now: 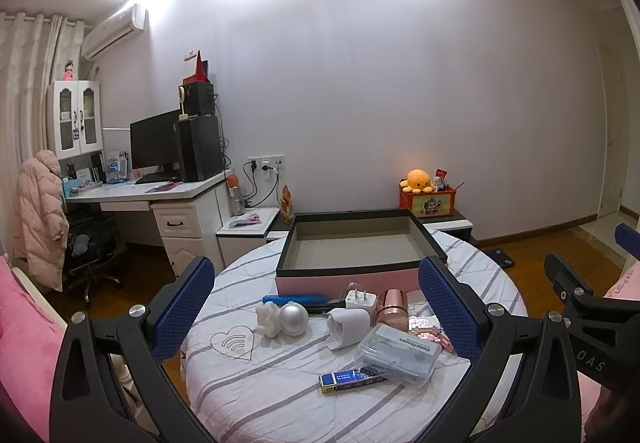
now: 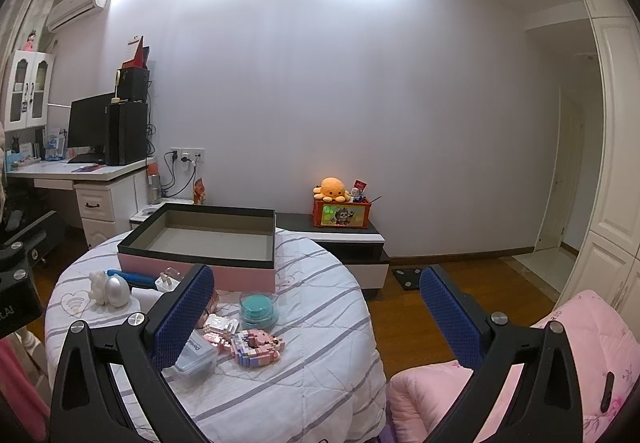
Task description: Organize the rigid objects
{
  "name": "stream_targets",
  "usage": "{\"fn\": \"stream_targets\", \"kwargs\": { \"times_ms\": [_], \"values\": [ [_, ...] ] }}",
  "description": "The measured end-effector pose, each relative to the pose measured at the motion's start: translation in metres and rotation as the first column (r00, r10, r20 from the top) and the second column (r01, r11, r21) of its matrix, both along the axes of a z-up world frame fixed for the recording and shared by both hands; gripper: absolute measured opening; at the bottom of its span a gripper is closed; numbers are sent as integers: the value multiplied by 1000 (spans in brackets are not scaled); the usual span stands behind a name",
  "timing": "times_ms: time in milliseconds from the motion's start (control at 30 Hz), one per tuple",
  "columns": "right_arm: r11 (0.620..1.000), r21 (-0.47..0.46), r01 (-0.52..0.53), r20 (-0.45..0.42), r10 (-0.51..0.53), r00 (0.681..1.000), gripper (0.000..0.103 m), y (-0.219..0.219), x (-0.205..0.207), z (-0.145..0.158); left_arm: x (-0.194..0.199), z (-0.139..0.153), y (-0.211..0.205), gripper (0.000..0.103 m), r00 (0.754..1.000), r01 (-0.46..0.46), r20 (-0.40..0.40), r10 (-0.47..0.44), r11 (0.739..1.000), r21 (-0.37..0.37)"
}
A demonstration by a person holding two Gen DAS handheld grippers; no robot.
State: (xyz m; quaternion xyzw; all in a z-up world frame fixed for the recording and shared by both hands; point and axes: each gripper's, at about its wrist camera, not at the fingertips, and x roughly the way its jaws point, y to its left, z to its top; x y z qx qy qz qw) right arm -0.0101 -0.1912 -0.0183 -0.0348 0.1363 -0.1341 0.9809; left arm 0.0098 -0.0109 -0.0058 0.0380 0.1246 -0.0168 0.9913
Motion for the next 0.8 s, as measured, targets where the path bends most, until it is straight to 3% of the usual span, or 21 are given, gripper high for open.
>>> {"fn": "stream_targets", "kwargs": {
  "times_ms": [800],
  "values": [
    [1000, -7, -27, 40, 27, 999, 103, 4, -10, 7, -9, 9, 6, 103, 999, -1, 37, 2, 1000, -21]
  ]
}}
